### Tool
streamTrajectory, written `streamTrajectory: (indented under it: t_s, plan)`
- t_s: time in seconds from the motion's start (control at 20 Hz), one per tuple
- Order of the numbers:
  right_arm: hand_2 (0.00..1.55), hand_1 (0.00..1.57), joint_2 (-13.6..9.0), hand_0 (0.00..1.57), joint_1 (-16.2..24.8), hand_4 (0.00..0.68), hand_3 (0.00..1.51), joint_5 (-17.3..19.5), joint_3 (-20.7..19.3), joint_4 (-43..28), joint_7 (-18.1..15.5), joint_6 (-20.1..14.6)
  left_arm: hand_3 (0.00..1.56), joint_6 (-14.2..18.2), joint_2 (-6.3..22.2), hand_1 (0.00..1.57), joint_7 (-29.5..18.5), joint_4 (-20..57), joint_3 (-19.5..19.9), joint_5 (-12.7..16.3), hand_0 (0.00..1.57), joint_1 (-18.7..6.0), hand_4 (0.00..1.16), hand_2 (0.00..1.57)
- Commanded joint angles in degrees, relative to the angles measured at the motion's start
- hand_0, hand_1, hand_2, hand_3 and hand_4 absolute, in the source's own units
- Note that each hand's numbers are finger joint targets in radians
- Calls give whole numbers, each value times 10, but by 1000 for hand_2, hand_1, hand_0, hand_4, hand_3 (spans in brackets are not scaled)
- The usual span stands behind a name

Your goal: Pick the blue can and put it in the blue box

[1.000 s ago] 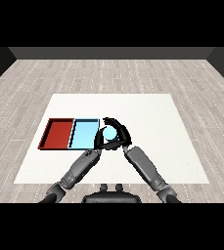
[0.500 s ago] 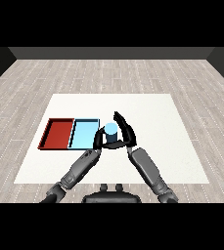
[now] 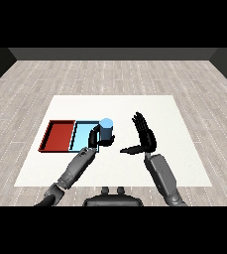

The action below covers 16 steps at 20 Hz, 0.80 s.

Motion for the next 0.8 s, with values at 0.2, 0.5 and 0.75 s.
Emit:
streamTrajectory:
  t_s: [0.2, 0.5, 0.75]
  plan:
    - [0, 0, -31, 0, 68, 0, 0, -18, -61, -80, -11, 4, 1486, -6, 89, 1567, 65, 57, 79, -10, 1567, -59, 1133, 1557]
    - [0, 0, -32, 0, 69, 0, 0, -46, -88, -92, 9, 10, 1463, -10, 127, 1556, 112, 190, 98, -35, 1556, -96, 1088, 1543]
    - [0, 0, -8, 0, 59, 0, 0, -39, -90, -11, -44, 25, 1481, -53, 123, 1571, 114, 345, 107, -55, 1571, -160, 1051, 1565]
